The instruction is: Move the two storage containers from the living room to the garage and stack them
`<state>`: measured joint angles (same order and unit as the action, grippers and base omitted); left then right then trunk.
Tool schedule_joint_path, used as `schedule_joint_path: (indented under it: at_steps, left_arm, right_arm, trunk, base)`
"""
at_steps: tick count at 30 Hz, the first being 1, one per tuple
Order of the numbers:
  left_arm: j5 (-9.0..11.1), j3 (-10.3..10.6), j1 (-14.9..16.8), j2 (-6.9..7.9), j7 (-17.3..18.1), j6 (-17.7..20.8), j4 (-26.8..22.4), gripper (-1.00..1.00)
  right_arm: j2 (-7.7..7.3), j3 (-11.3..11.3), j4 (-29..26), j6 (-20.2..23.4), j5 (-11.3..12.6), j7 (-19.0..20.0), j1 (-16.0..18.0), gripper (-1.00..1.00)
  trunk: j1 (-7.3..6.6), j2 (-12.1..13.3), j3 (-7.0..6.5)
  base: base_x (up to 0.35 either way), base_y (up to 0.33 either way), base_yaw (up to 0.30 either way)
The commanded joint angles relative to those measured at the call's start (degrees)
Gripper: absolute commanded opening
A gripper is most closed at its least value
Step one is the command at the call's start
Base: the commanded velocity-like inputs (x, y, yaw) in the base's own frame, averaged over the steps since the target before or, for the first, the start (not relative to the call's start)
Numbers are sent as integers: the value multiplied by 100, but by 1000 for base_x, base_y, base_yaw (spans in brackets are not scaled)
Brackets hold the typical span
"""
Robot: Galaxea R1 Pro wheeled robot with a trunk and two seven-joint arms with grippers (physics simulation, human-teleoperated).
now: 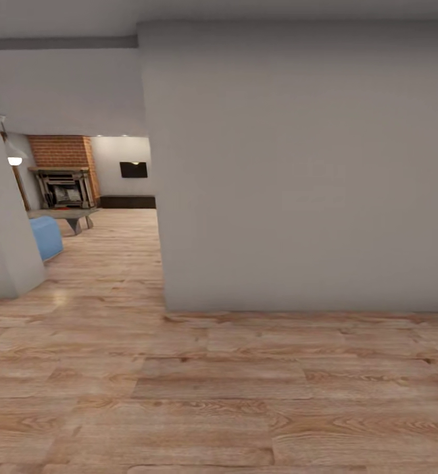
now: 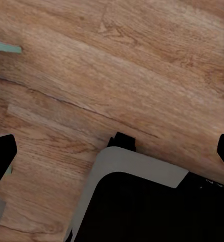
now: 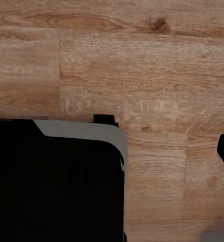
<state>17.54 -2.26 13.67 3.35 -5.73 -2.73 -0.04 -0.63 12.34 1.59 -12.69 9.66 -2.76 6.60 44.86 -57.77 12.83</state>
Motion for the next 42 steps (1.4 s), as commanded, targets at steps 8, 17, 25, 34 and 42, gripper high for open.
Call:
schedule_joint_path:
  at_steps: [8,17,25,34,42]
  left_arm:
    - [13,-20,4,-1,-7,-21,4,100]
    - [13,-19,4,-1,-7,-19,4,100]
    - [13,-17,4,-1,-7,-18,4,100]
    - [13,-20,4,-1,-7,-18,4,100]
    - [13,-19,4,-1,-7,-18,4,100]
  right_arm:
    - [8,47,17,-33,47,-4,8,100]
    - [-7,24,18,-28,64,28,8,100]
    - [7,39,17,-36,55,5,8,100]
    - [-4,32,17,-41,62,29,8,100]
    - [-1,24,17,-41,69,30,8,100]
  trunk:
    - [4,-4,6]
    - [4,-4,-21]
    - [4,-4,-23]
    - [4,-4,-23]
    - [4,-4,-23]
  base:
    - [323,0,6]
    - [323,0,153]
    - [323,0,18]
    - [323,0,203]
    - [323,0,268]
